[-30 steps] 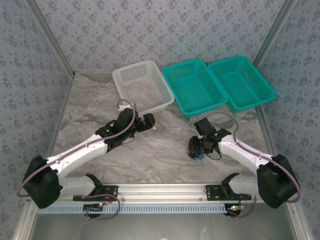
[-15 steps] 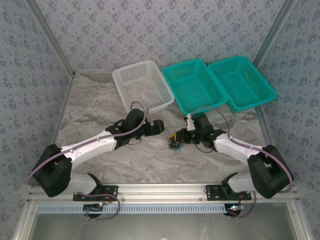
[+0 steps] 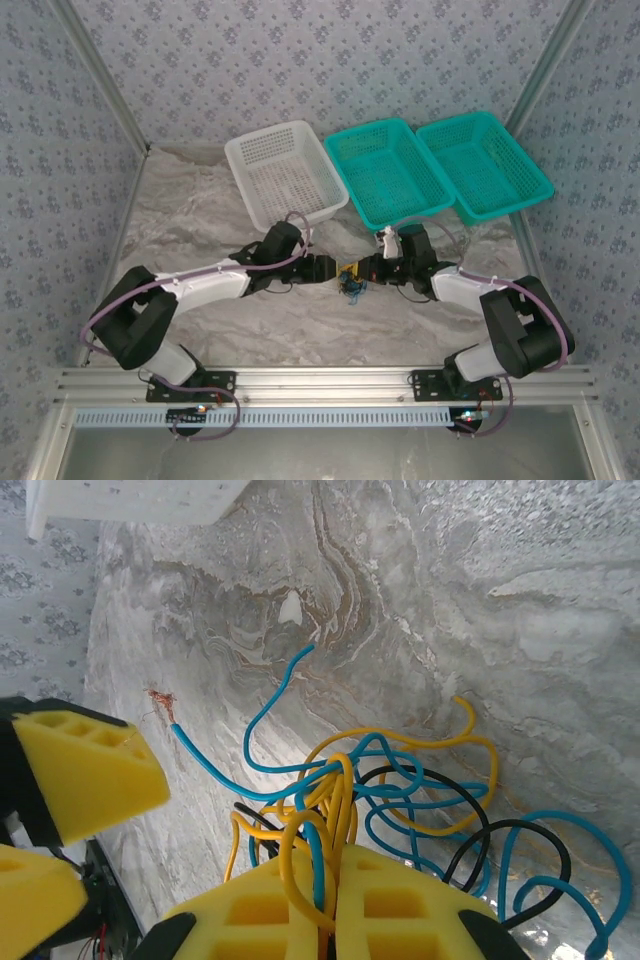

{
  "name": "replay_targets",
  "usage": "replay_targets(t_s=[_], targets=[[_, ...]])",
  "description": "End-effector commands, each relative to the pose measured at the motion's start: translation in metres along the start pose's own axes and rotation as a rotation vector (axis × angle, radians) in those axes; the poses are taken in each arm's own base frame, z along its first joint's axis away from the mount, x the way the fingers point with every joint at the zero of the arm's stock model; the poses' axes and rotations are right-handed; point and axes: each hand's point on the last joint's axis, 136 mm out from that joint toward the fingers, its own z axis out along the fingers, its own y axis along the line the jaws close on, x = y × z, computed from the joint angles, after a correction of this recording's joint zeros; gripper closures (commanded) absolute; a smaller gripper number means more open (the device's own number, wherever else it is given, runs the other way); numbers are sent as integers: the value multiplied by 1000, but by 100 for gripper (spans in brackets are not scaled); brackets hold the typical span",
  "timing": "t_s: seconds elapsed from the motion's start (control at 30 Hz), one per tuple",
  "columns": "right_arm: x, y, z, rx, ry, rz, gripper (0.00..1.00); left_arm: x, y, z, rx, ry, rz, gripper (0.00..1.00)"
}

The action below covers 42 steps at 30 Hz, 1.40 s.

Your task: Untangle the cables

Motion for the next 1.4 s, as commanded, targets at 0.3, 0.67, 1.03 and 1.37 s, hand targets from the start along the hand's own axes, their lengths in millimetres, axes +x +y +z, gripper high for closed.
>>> replay_targets(t_s=[0.3,0.67,1.03,1.37], targets=[[-4,9,0,-43,-1,-9,94,13,-20,29,116,138,-4,63],[-5,7,2,-19,-5,-15,94,14,-21,37,120,172,-15,90],[-5,-22,0,128,-37,41,94,12,-8,29,47,130,-29,100],[-4,-55,-20,348,-97,100,89,3,-7,18,6,71,-8,100]])
